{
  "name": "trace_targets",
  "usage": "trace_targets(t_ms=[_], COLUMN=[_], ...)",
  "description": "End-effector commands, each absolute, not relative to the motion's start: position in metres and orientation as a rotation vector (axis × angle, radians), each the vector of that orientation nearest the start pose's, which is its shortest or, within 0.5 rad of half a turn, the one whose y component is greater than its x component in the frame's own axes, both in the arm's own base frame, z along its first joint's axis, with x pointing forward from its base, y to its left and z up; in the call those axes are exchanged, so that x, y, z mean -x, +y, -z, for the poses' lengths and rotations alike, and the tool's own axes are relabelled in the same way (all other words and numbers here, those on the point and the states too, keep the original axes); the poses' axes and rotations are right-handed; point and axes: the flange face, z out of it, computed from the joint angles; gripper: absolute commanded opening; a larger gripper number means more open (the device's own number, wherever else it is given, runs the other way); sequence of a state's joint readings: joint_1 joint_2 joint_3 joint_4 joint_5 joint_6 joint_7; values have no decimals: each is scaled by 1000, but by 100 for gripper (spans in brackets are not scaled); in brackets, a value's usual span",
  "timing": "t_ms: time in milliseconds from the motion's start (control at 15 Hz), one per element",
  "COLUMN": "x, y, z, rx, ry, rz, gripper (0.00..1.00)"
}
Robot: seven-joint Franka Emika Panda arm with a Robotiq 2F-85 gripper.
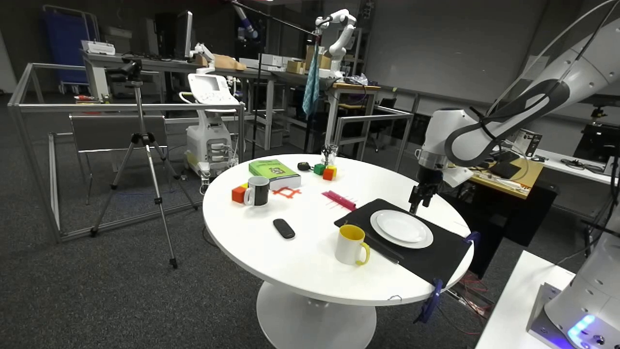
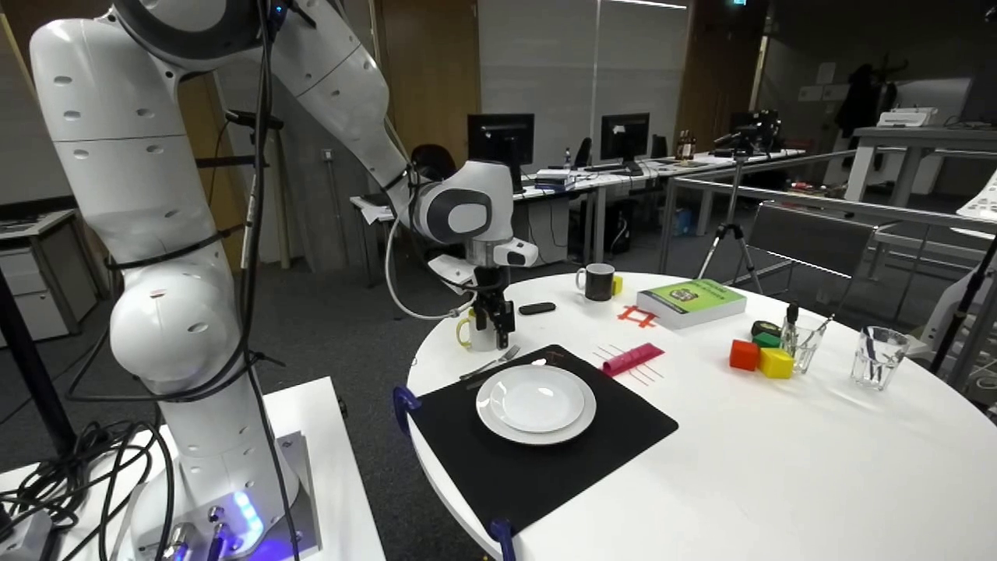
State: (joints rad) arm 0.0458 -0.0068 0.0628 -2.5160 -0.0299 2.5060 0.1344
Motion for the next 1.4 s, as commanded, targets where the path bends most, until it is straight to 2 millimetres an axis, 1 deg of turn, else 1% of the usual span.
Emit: trace_targets(t_ms=[0, 333, 733, 933, 1333], x=[-459, -459, -465, -468, -481], y=[51, 53, 65, 73, 87], z=[-282, -282, -271, -260, -235], rx=[3158, 3158, 3109, 3086, 3066], ry=[0, -3, 3, -1, -29], rz=[2, 2, 7, -8, 0], gripper=[100, 100, 100, 100, 100])
